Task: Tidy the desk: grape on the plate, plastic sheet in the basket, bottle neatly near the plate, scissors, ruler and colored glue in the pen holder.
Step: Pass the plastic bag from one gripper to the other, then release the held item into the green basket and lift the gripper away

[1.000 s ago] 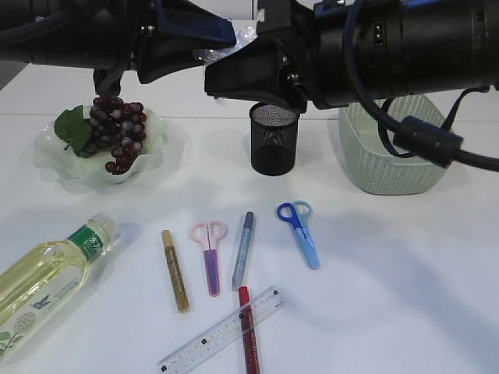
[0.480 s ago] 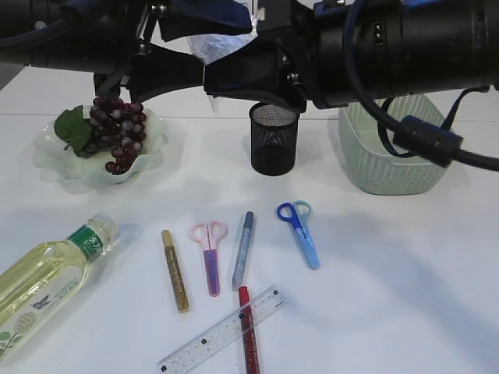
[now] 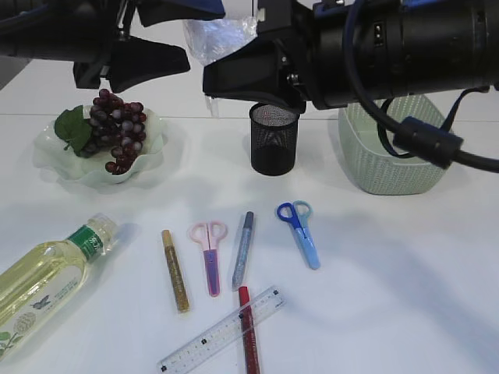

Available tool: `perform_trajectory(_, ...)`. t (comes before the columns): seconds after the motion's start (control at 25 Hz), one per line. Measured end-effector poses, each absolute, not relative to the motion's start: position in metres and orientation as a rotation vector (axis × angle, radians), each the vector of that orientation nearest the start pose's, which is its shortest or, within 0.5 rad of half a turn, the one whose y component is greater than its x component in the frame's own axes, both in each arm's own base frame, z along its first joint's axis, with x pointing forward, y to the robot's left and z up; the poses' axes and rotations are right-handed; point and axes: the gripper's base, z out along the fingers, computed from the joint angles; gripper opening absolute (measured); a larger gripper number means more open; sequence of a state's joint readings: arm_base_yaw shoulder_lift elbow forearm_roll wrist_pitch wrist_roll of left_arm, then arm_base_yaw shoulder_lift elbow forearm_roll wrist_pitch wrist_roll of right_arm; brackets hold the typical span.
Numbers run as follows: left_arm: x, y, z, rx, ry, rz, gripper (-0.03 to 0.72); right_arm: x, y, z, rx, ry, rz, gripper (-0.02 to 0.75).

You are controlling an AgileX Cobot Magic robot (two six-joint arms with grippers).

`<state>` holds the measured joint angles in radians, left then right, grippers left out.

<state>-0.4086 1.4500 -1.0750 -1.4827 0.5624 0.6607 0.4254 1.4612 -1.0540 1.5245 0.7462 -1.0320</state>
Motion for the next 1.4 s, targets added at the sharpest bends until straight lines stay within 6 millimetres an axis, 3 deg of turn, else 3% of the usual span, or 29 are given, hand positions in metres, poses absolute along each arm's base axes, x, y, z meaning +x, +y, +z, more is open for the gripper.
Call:
perform_trajectory(0.6,0.3,-0.127,0.332,-0.14,2.065,-1.243,0.589,0.261,0.186,0.326,-0.476,2.008,1.305,0.015)
perform_trajectory(0.72,0.301,-0.118,0.327,-0.068,2.106,-1.157,0.571,0.261,0.186,0.326,-0.476,2.008,1.305,0.015)
perform_trajectory(0.96,0.29,-0.113,0.31,0.276,2.279,-0.95,0.452,0.266,0.181,0.326,-0.438,2.01,1.271,0.015)
perform_trajectory(1.08,0.283,-0.11,0.3,0.399,2.385,-0.866,0.423,0.276,0.169,0.325,-0.374,2.01,1.226,0.015)
perform_trajectory(1.4,0.278,-0.096,0.286,0.354,2.594,-0.666,0.413,0.307,0.106,0.322,-0.168,2.012,1.007,0.015)
